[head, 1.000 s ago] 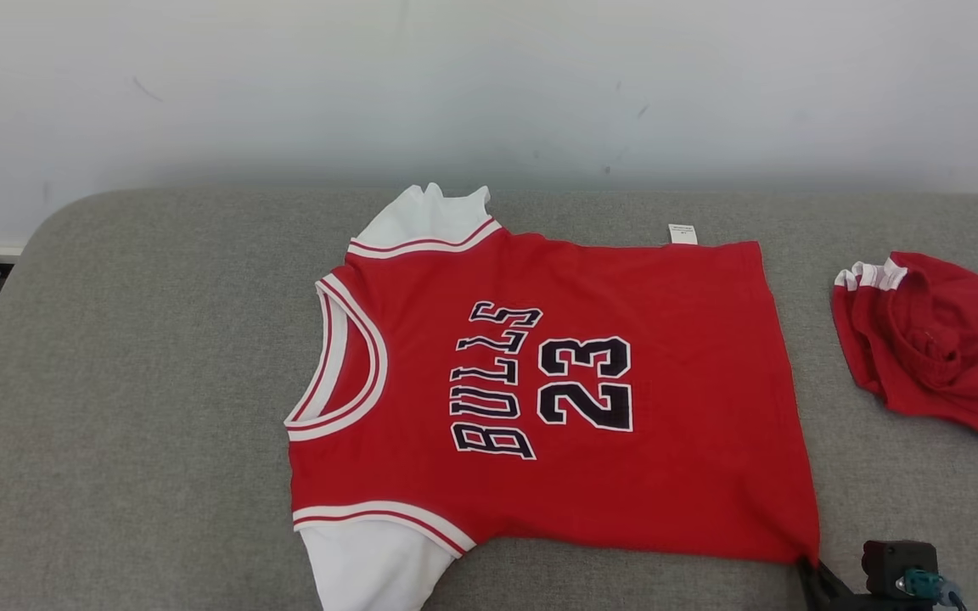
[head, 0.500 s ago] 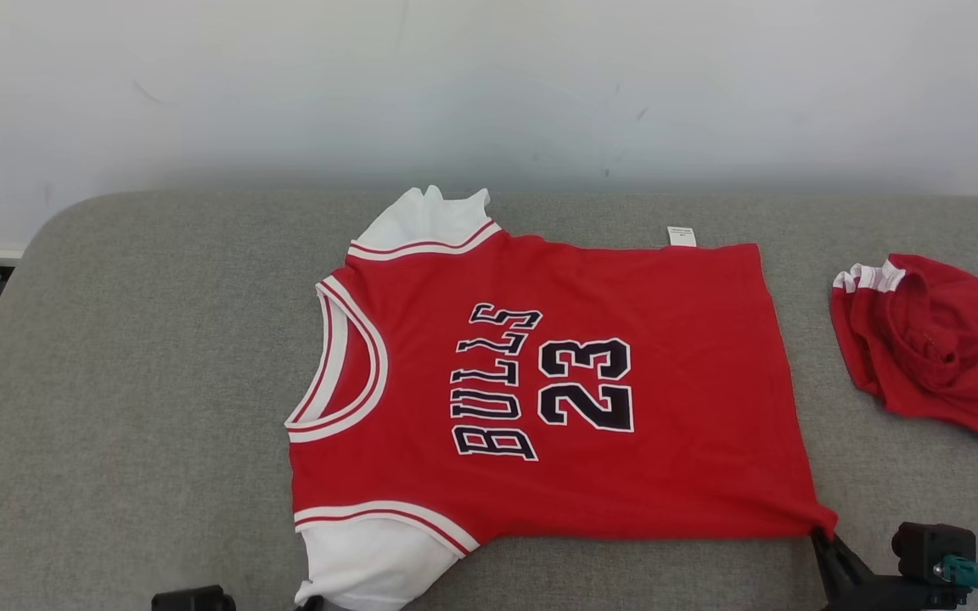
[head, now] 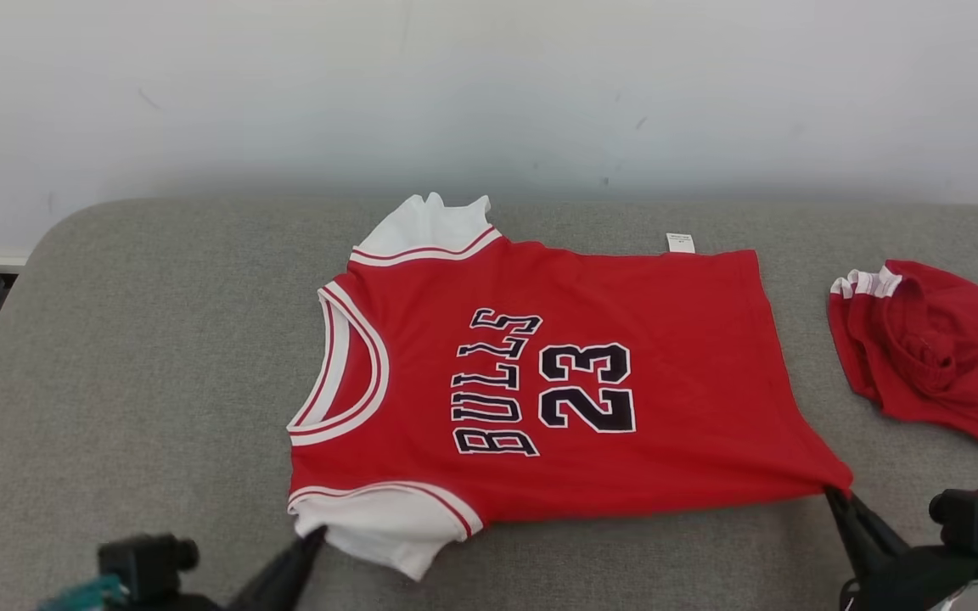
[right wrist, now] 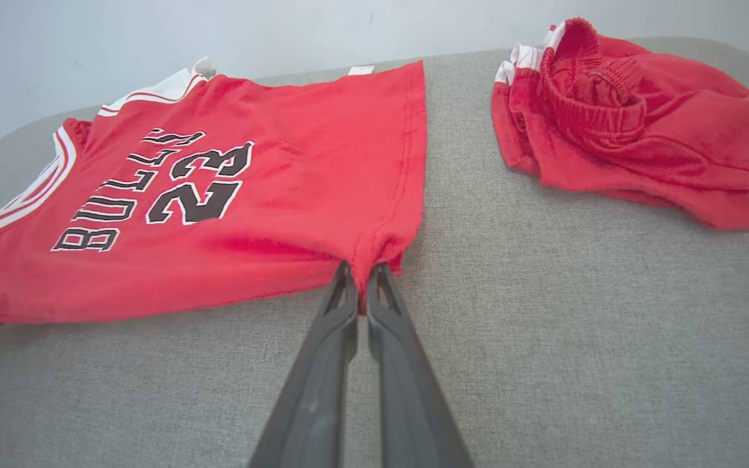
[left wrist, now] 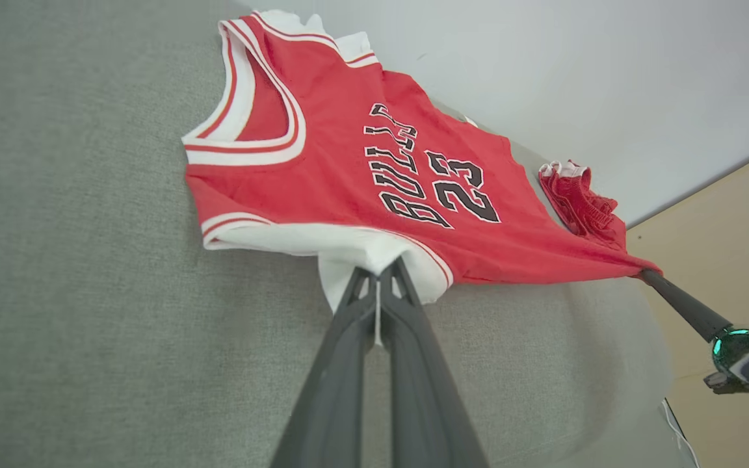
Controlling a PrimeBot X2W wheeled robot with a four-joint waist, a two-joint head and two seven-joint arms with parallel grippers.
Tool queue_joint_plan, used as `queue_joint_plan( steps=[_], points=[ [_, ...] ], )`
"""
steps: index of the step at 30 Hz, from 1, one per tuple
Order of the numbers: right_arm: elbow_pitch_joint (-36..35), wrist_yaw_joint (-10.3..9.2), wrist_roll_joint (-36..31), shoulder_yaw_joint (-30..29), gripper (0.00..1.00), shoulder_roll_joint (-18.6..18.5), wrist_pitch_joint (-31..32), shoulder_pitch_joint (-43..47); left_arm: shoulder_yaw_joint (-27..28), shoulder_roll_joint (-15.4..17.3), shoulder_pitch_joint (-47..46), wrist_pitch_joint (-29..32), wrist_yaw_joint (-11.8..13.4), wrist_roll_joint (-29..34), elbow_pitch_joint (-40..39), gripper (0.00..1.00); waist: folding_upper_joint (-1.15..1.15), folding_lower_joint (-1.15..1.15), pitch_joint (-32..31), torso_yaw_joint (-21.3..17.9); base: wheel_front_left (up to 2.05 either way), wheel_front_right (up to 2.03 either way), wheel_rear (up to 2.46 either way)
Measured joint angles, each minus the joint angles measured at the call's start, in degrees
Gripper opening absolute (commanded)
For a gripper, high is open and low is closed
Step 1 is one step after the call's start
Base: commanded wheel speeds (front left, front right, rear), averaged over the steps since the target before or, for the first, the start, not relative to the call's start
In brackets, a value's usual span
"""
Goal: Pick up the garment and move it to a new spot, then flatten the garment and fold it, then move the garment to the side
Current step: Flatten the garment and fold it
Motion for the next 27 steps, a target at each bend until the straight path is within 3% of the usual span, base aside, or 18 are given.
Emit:
queue_joint_plan(
  steps=[4, 8, 20, 27],
  points=[
    [-0.3, 0.78, 0.5, -0.2, 0.00, -2.1, 3.0, -2.8, 2.0, 1.8, -5.0, 2.4, 0.0, -2.6, -0.9, 0.00, 0.00, 0.00, 0.2, -0.2, 0.00, 0.00, 0.00],
    [0.6, 1.29, 0.9, 0.7, 0.00, -3.0, 6.5, -6.7, 3.3, 1.6, -10.1, 5.1, 0.0, -6.8, 0.2, 0.00, 0.00, 0.00, 1.0, -0.3, 0.00, 0.00, 0.00],
    [10.0, 2.56, 1.8, 4.0, 0.00, -4.4, 16.4, -22.0, 5.4, 1.4, -27.7, 13.2, 0.1, -11.4, 15.0, 0.00, 0.00, 0.01, 5.6, -0.6, 0.00, 0.00, 0.00],
    [15.2, 3.44, 0.3, 7.0, 0.00, -4.3, 20.1, -31.7, 6.3, 1.5, -36.1, 16.1, 1.5, -11.5, 24.6, 0.00, 0.00, 0.01, 8.7, -1.1, 0.00, 0.00, 0.00]
  ],
)
